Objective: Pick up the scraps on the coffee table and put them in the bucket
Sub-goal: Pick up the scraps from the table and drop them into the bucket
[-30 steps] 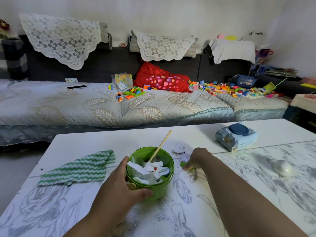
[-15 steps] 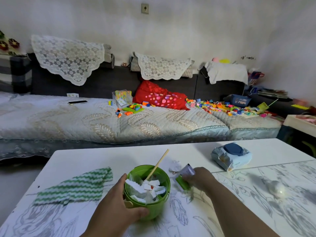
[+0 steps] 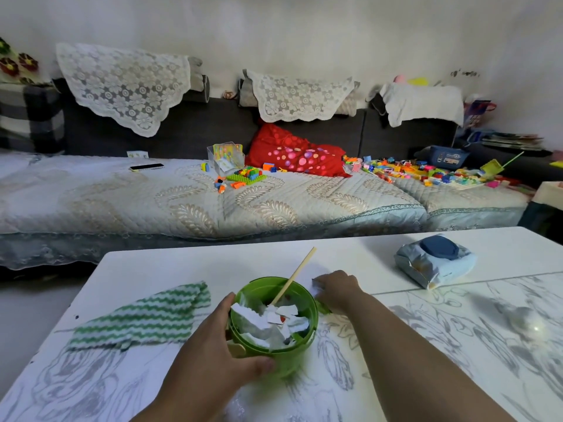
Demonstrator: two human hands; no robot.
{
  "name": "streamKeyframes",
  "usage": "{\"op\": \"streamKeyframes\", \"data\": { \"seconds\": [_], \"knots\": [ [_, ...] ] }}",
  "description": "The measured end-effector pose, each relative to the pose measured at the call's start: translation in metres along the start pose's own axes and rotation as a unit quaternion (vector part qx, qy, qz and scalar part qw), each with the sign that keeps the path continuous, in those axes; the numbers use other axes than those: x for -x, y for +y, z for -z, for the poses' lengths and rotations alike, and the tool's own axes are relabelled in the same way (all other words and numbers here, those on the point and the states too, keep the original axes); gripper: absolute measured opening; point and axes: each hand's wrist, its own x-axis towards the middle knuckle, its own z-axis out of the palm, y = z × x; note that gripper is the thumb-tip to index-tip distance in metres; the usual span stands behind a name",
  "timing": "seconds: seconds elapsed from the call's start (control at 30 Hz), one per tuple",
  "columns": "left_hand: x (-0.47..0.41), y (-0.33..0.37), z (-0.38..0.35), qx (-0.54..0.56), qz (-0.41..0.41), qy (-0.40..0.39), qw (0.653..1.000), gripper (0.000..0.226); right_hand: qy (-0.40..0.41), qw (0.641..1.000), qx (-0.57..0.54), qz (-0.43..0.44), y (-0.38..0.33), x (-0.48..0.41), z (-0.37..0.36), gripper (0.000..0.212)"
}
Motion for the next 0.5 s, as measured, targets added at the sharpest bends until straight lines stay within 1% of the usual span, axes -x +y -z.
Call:
{"op": "streamKeyframes", "data": {
  "seconds": [0.07, 0.13, 0.23, 0.33, 0.37, 0.4, 0.43, 0.5],
  "knots": [
    [0.0, -0.001, -0.002, 0.004, -0.004, 0.001, 1.0, 0.115, 0.005, 1.0, -0.007, -0.016, 0.006, 0.003, 0.001, 0.017],
    [0.002, -0.001, -0.002, 0.016, -0.004, 0.003, 1.0, 0.116, 0.007, 0.999, -0.017, -0.042, 0.011, 0.012, 0.0, 0.032],
    [0.007, -0.001, -0.002, 0.027, -0.002, 0.006, 1.0, 0.117, 0.043, 0.993, -0.074, -0.079, 0.021, 0.036, -0.001, 0.028],
    [0.016, 0.0, -0.001, 0.02, 0.0, 0.001, 1.0, 0.118, 0.059, 0.98, -0.162, -0.1, 0.034, 0.069, -0.003, 0.024],
    [0.02, 0.001, 0.0, 0.018, 0.0, -0.004, 1.0, 0.119, 0.08, 0.969, -0.205, -0.109, 0.039, 0.08, -0.004, 0.021],
    [0.023, 0.003, 0.0, 0.015, 0.001, -0.011, 1.0, 0.121, 0.107, 0.951, -0.265, -0.116, 0.041, 0.092, -0.003, 0.017],
    [0.027, 0.004, 0.001, 0.014, 0.001, -0.016, 1.0, 0.123, 0.134, 0.926, -0.334, -0.119, 0.043, 0.101, -0.001, 0.013],
    [0.036, 0.007, 0.003, 0.01, 0.002, -0.022, 1.0, 0.124, 0.18, 0.864, -0.46, -0.096, 0.038, 0.125, 0.013, 0.008]
  ]
}}
